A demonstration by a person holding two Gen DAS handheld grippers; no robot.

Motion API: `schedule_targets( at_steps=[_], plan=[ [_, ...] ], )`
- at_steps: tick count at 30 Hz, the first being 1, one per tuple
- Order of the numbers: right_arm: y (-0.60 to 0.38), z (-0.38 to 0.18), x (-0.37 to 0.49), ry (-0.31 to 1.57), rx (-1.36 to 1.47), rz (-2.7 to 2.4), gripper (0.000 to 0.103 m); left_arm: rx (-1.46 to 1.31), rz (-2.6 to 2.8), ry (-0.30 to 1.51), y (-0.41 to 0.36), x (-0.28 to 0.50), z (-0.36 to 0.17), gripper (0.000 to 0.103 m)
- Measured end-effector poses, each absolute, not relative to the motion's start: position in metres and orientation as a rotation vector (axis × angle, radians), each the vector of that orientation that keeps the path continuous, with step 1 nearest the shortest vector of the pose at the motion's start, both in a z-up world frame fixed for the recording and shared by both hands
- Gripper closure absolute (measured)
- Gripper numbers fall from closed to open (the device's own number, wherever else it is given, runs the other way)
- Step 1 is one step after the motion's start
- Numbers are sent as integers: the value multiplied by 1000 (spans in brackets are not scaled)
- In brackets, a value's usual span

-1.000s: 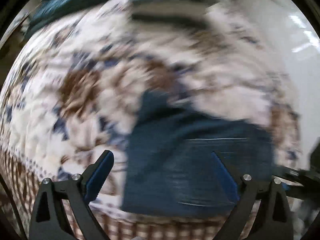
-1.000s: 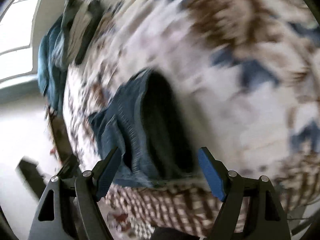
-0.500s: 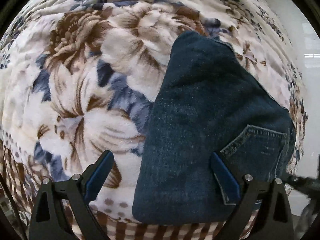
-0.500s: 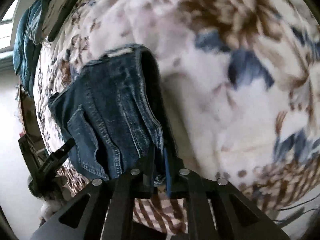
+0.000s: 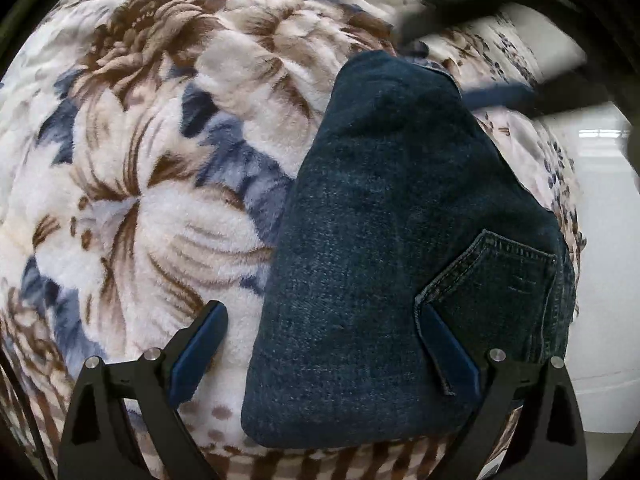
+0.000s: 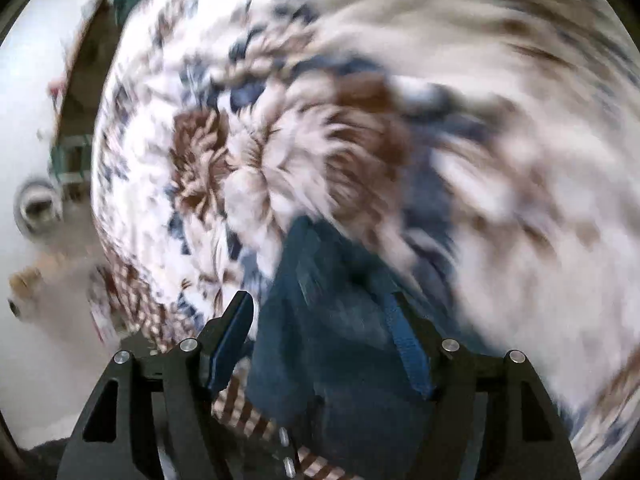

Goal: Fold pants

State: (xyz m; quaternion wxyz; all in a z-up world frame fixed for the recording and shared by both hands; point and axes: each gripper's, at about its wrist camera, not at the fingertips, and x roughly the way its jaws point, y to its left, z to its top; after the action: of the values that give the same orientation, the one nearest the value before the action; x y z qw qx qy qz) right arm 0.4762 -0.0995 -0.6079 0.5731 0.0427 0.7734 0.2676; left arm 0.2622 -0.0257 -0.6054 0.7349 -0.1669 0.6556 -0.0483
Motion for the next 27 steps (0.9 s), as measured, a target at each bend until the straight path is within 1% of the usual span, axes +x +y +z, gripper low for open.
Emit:
schedule_targets(
  at_steps=[1,2,3,5,6,8,9,10,12,13,14,16,19,20,21,23,24,26,27],
  plan=[
    [-82,-623,480,1860,69,660,44,-369,-118,1443,-24,262,-606,3],
    [-75,-633,482,1889,37,639,69,-365,-124,1444,-24,264,-607,3],
    [-71,-645,482,1923,-5,613,70,-354,-129,1443,-22,265,-608,3],
    [-87,-659,486,1975,186,573,75,-354,-146,1441,-19,266,-610,3],
    [-110,-675,489,2024,429,508,76,-369,-159,1444,-15,267,-612,3],
    [-147,-698,481,2044,763,406,78,-389,-174,1441,-9,270,-614,3],
    [-166,-716,468,2045,1001,348,78,-390,-183,1445,-8,271,-615,3],
    [-176,-724,458,2032,1137,319,78,-384,-185,1450,-5,271,-615,3],
    [-183,-728,448,2006,1247,300,78,-372,-195,1454,-4,270,-615,3],
    [-183,-724,447,1993,1252,301,78,-370,-201,1455,-4,271,-614,3],
    [-179,-712,451,1980,1170,328,78,-366,-212,1458,-4,271,-613,3],
    [-155,-675,469,1936,763,440,79,-354,-230,1463,-5,273,-612,3],
    [-118,-634,476,1863,318,501,79,-323,-251,1462,-10,279,-609,3],
    [-110,-623,478,1822,216,505,80,-310,-254,1462,-12,280,-608,3],
    [-105,-606,484,1738,134,492,82,-291,-258,1466,-13,281,-608,3],
    [-109,-585,502,1644,120,451,82,-293,-261,1468,-13,282,-609,3],
    [-116,-580,512,1642,204,457,82,-306,-263,1473,-11,283,-610,3],
    [-121,-586,532,1708,357,512,79,-321,-261,1480,-10,285,-612,3],
    [-114,-596,531,1775,387,556,74,-320,-260,1482,-10,287,-611,3]
  ],
)
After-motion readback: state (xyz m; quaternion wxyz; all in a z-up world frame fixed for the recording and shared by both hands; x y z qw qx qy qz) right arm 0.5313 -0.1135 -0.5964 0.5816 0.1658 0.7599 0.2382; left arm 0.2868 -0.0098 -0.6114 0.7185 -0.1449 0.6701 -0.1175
